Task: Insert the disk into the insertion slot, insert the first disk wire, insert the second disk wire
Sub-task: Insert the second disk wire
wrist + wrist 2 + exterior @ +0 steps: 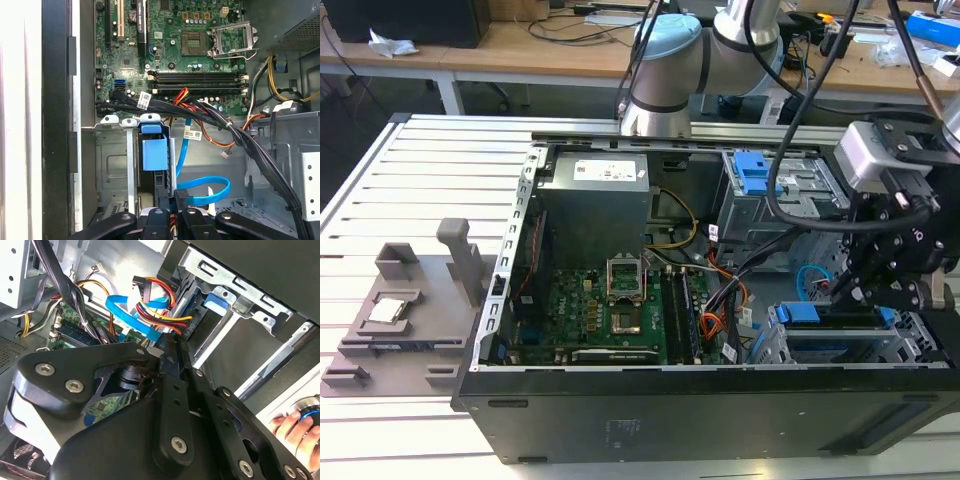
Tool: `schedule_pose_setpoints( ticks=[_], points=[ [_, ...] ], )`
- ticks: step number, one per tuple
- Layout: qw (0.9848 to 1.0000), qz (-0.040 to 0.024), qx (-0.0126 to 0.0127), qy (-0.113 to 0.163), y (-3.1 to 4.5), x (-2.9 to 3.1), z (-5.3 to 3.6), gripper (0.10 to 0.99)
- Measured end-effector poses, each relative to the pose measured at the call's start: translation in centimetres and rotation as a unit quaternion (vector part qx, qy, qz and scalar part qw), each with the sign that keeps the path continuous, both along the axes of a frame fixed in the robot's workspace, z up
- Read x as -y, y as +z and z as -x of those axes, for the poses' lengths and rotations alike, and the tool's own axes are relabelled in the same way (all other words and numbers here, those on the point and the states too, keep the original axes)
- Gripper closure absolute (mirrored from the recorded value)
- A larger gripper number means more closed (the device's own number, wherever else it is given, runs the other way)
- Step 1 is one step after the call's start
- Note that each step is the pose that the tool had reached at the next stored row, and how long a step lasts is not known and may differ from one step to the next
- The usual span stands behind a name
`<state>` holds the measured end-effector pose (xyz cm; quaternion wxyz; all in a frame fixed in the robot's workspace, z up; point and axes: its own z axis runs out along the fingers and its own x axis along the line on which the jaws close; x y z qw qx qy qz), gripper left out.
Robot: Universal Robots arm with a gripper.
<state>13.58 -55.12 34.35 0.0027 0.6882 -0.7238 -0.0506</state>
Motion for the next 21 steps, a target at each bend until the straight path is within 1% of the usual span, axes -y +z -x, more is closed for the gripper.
schedule_pose_setpoints(
  ticks=[3, 8, 14, 16, 17, 18, 19, 20, 21],
  points=[
    [1.0000, -0.0001, 0.0000, 0.000, -0.10, 0.30, 0.00, 0.925],
    [1.0000, 0.0000, 0.0000, 0.000, -0.36, 0.37, 0.00, 0.925],
    [1.0000, 0.0000, 0.0000, 0.000, -0.40, 0.37, 0.00, 0.925],
    [1.0000, -0.0002, 0.0000, 0.000, -0.43, 0.37, 0.00, 0.914],
    [1.0000, -0.0002, 0.0000, 0.000, -0.42, 0.37, 0.00, 0.851],
    [1.0000, 0.0000, 0.0000, 0.000, -0.41, 0.37, 0.00, 0.851],
    [1.0000, 0.0001, 0.0000, 0.000, -0.25, 0.37, 0.00, 0.851],
    [1.0000, 0.0003, 0.0000, 0.000, 0.09, 0.37, 0.00, 0.851],
    [1.0000, 0.0005, 0.0000, 0.000, 0.62, 0.36, 0.00, 0.851]
  ],
)
